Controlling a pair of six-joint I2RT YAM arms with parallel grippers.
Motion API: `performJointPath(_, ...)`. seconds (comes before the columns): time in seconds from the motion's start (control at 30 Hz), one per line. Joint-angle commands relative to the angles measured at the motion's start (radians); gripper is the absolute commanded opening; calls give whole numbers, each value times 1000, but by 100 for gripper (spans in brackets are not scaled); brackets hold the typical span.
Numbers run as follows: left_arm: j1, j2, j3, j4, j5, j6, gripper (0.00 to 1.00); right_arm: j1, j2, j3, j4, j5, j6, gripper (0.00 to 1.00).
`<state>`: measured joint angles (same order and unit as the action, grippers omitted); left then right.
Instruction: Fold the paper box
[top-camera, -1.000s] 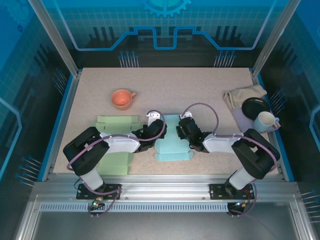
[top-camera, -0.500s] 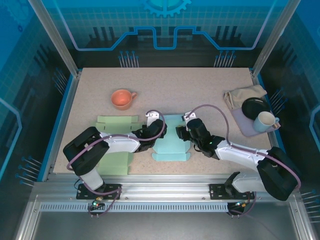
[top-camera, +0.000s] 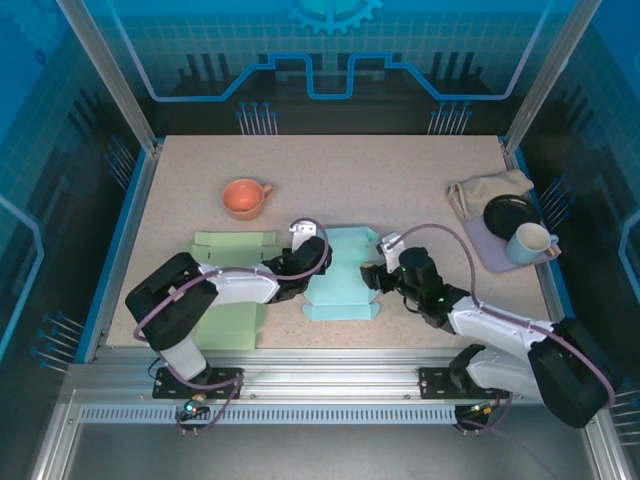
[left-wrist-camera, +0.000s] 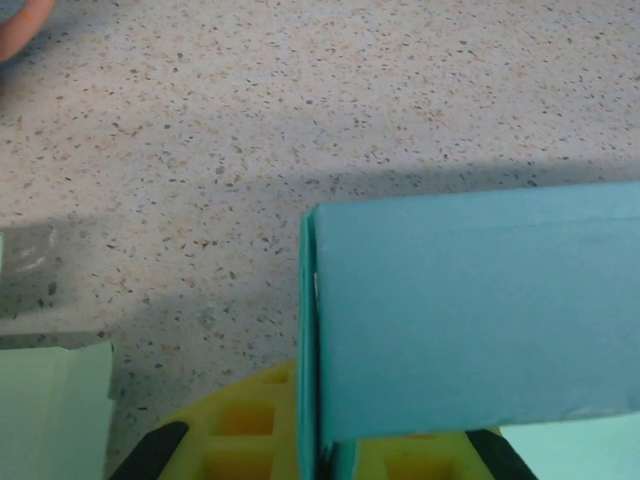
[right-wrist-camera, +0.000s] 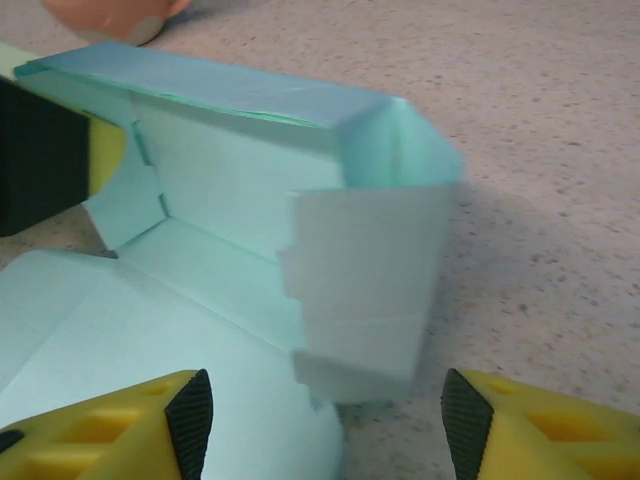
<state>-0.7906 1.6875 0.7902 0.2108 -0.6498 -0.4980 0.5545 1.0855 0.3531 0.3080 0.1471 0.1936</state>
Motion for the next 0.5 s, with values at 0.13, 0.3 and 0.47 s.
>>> performJointPath(0.13,13,-31,-39,-18,35,46,8,-151,-12,-25,72,-156,79,66)
performJointPath(0.3,13,-41,-52,-4,60,63,8,-145,113,27,110,-235,53,63)
performJointPath(0.47,13,-37,-47,-7,64,73,8,-85,235,88,141,-247,-8,60)
